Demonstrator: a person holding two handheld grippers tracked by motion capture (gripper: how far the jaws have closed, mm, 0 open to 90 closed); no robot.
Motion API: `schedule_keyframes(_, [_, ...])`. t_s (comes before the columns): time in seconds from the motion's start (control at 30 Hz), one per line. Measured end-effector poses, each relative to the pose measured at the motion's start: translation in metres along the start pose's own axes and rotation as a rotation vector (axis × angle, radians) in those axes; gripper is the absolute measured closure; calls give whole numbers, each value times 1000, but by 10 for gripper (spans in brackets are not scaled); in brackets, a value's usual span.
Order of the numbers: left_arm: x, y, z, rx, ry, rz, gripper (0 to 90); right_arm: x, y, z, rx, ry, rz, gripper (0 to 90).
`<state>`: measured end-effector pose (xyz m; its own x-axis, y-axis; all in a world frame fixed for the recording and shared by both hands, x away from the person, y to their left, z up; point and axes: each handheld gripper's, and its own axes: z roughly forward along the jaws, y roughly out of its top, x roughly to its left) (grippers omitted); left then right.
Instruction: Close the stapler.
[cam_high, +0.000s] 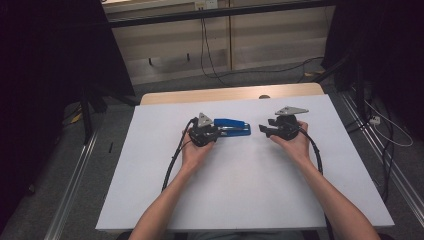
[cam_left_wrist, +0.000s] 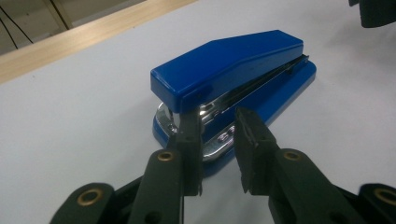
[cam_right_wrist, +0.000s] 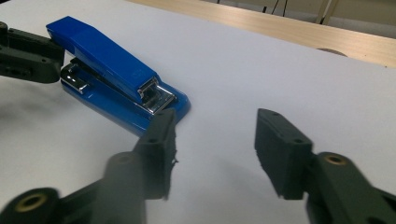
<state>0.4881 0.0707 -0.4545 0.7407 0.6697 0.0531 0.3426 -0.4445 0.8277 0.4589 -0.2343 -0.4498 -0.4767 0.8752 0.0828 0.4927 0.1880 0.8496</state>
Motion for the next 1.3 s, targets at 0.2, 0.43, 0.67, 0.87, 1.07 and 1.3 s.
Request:
schedule_keyframes(0.2, [1, -4, -6, 2, 12, -16, 383, -1, 0, -3, -1, 7, 21, 204])
schedule_keyframes(0.43, [8, -3, -14, 10, 57, -31, 140, -1, 2, -12, -18, -9, 31, 65])
schedule_keyframes(0.67, [14, -11, -29, -15, 35, -48, 45, 5, -3, -23, -51, -21, 17, 36])
schedule_keyframes(0.87, [12, -14, -47, -74, 14, -30, 45, 9, -5, -34, -103, -39, 5, 48])
schedule_keyframes(1.07, [9, -19, -65, -118, 14, -51, 40, 14, -7, -45, -124, -33, 3, 52])
schedule_keyframes(1.3, [3, -33, -81, -149, 43, -58, 40, 22, -16, -53, -111, -35, 25, 41])
